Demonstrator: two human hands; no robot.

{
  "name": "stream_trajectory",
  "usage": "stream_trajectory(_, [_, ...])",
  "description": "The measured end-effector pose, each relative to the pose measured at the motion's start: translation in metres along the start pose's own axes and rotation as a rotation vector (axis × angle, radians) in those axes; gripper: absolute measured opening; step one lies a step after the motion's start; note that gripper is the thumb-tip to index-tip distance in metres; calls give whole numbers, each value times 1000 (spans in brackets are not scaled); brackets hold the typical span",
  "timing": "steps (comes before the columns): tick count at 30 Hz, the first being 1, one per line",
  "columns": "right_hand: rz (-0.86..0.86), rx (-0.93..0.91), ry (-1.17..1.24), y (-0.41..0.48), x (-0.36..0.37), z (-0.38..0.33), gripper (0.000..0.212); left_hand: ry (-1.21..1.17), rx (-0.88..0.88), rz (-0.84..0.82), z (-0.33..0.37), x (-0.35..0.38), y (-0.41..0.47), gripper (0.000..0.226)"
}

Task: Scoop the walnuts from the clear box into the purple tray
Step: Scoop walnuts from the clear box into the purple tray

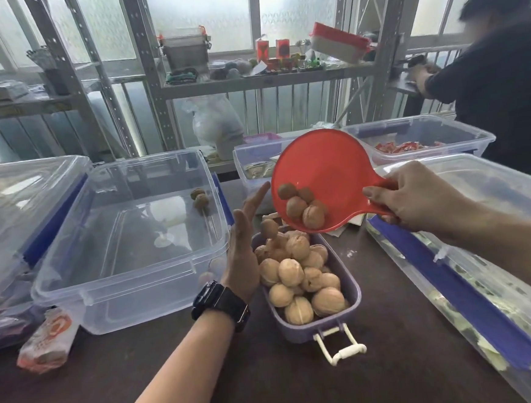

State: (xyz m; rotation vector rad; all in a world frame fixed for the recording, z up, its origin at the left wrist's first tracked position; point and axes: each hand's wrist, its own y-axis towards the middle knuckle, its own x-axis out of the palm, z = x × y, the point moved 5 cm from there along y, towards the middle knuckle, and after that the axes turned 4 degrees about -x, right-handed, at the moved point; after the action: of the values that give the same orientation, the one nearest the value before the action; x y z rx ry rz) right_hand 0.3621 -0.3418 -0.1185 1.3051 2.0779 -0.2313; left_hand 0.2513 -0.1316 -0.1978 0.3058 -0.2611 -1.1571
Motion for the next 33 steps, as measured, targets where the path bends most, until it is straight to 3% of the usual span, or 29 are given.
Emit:
stream_trajectory(21, [118, -22, -38, -1, -27, 4, 28, -8, -127, -46, -3, 2, 7, 105])
stream_trajectory(29, [104, -5, -28, -3, -27, 3, 25, 261, -235, 43, -2, -7, 20, 77])
stream_trajectory(31, [101, -8, -44, -3, -27, 2, 24, 280, -234, 30, -2, -6, 22, 85])
stream_trajectory(33, [94, -22, -81, -3, -26, 1, 25, 284, -253, -1, -4, -7, 23, 109])
